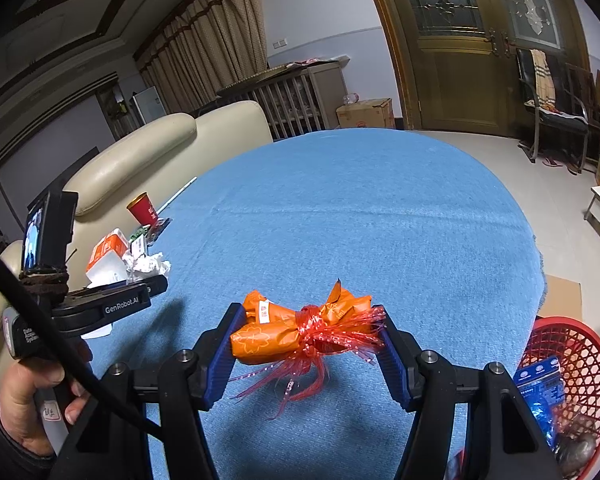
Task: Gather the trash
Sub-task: 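Hold the orange package and white tissue and turn toward the wastebasket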
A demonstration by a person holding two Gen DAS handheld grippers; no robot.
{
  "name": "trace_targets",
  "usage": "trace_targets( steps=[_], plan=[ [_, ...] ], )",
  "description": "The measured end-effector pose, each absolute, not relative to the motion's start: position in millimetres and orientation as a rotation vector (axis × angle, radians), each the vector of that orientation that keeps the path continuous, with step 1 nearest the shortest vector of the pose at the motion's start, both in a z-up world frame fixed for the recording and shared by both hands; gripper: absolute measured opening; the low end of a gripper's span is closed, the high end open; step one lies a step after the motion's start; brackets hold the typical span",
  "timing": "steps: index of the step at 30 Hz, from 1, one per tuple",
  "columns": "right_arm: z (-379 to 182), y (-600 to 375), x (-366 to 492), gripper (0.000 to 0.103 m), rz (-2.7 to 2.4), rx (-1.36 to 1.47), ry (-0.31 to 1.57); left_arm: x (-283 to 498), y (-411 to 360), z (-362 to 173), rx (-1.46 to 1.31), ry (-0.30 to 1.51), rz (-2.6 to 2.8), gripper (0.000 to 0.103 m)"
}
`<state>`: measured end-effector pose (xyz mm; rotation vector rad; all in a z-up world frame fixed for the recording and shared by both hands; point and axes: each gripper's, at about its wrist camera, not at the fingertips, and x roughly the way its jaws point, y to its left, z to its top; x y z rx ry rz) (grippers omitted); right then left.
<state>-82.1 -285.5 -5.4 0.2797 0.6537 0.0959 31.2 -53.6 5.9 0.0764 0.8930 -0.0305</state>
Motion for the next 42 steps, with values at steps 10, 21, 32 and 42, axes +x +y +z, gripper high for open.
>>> trace_targets(
  steps=[10, 21, 32, 42],
  plan=[
    [-3, -288, -85, 0.066, 0.094, 0.285, 0.644, 27, -61, 6, 0.093, 0.891, -0.041, 0.044],
    [-3, -294, -92, 0.066, 0.084, 0.301, 0.633, 22, -76, 9, 0.116, 0.886, -0.069, 0.044],
    [-3, -303, -96, 0.066, 0.067, 0.325, 0.628, 19, -95, 7, 0.144, 0.888, -0.103, 0.044],
    [-4, -318, -106, 0.066, 0.027, 0.348, 0.617, 13, -121, 6, 0.163, 0.893, -0.164, 0.044]
  ],
)
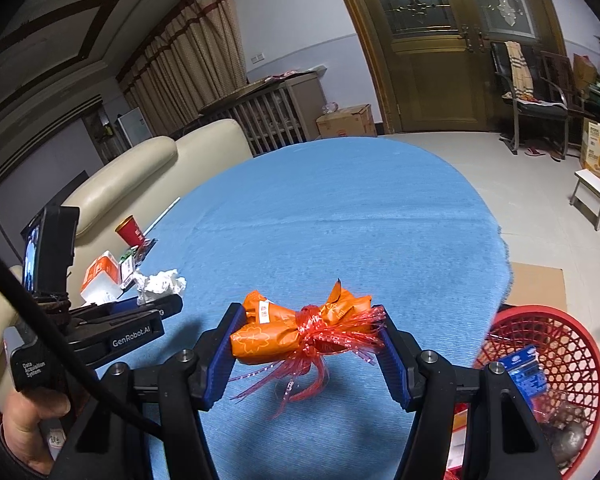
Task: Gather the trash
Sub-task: 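Hold the orange package and white tissue and turn toward the wastebasket, then lower the orange package into the basket and open the right gripper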
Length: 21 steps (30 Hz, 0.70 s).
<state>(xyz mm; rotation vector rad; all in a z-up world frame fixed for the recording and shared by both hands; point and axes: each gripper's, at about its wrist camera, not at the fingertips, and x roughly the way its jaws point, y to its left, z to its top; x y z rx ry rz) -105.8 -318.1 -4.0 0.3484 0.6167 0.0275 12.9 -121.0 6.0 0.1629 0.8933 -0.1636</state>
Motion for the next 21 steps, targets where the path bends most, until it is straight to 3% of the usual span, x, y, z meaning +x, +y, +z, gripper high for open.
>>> trace_targets(
  steps=[21],
  plan=[
    [-7, -407, -177, 0.066, -0.170, 0.389, 0.608, -27, -201, 7, 0.245, 0.881, -0.369, 0.043]
  ],
)
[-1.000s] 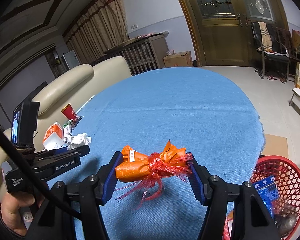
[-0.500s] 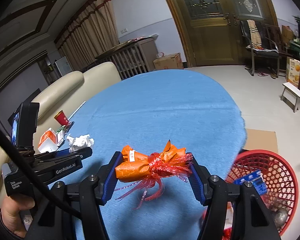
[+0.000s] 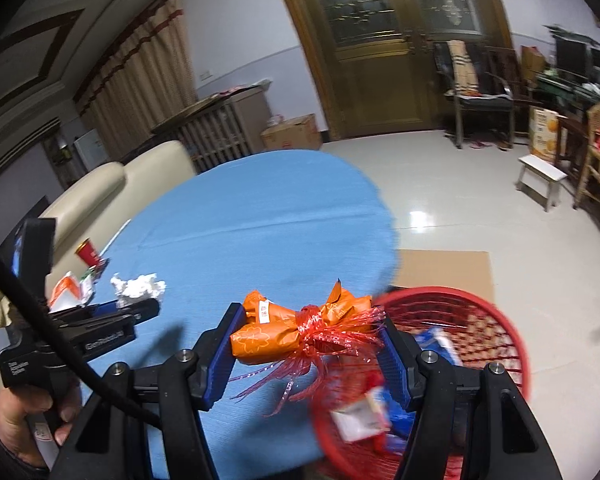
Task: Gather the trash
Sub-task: 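Lower the orange package into the basket and open the right gripper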
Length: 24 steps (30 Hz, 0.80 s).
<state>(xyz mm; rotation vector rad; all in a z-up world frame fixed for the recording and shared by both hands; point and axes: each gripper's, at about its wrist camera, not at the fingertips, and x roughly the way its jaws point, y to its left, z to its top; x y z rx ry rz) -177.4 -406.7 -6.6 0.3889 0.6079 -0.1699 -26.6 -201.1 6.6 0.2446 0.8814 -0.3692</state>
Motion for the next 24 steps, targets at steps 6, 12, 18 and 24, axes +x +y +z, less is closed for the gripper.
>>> trace_targets(
  steps=[6, 12, 18, 24],
  plan=[
    [-19, -451, -205, 0.066, -0.269, 0.399, 0.650, -43, -233, 6, 0.278, 0.877, -0.451, 0.043],
    [-38, -480, -223, 0.066, -0.312, 0.427, 0.712, -56, -260, 4, 0.320, 0.873, -0.521, 0.043],
    [-47, -489, -229, 0.066, -0.320, 0.443, 0.748, -68, -283, 2, 0.354, 0.870, -0.578, 0.043],
    [-49, -499, -218, 0.066, -0.326, 0.452, 0.751, -73, -300, -3, 0.384, 0.877, -0.613, 0.043]
  ],
)
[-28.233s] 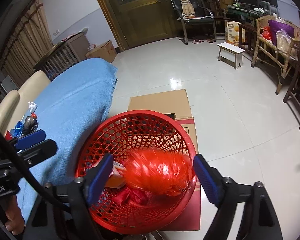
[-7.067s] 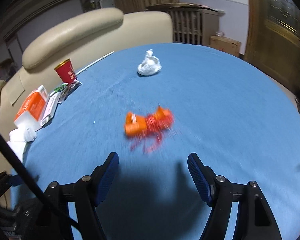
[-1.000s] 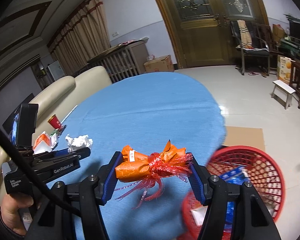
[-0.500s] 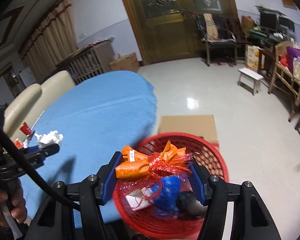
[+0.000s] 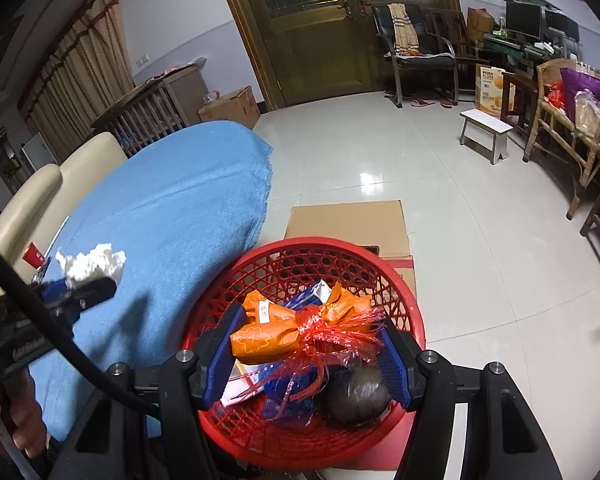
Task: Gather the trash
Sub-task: 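Lower the orange package into the basket and open the right gripper, then open the left gripper to drop the white tissue into the basket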
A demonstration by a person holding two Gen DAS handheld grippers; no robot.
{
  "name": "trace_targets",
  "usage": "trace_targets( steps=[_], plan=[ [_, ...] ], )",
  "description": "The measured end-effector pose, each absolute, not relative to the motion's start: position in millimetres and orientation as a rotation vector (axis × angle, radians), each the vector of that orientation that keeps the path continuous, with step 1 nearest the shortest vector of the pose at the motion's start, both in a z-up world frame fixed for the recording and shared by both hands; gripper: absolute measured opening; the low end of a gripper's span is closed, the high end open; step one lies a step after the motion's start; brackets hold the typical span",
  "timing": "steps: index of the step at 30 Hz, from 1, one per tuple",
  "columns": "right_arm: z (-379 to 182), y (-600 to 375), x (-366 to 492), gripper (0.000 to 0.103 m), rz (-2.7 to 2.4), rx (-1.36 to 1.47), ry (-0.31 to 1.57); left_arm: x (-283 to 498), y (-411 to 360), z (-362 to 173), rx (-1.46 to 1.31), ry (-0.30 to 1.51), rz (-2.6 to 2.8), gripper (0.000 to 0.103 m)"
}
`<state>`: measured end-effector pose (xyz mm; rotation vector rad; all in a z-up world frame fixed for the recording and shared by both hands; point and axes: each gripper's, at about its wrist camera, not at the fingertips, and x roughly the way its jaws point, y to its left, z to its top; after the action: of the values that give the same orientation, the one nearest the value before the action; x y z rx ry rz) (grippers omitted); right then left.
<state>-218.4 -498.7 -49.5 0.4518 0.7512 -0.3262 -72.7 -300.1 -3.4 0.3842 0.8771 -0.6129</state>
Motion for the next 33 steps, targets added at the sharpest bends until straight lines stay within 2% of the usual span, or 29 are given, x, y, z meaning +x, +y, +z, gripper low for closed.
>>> trace_targets(
  steps=[5, 7, 9, 13, 33],
  plan=[
    [-60, -508, -200, 0.068, -0.330, 0.474, 0.792, -74, -308, -7, 0.397, 0.887, -0.626, 0.043],
    [-68, -513, -194, 0.074, -0.345, 0.484, 0.835, -74, -310, -9, 0.403, 0.891, -0.628, 0.043],
    [-72, -518, -193, 0.075, -0.364, 0.500, 0.850, -73, -311, -10, 0.405, 0.897, -0.629, 0.043],
    [-71, -531, -206, 0.082, -0.397, 0.543, 0.826, -74, -319, -14, 0.417, 0.910, -0.641, 0.043],
    [-13, -567, -265, 0.082, -0.476, 0.568, 0.654, -100, -380, -35, 0.510, 0.962, -0.740, 0.043]
  ],
)
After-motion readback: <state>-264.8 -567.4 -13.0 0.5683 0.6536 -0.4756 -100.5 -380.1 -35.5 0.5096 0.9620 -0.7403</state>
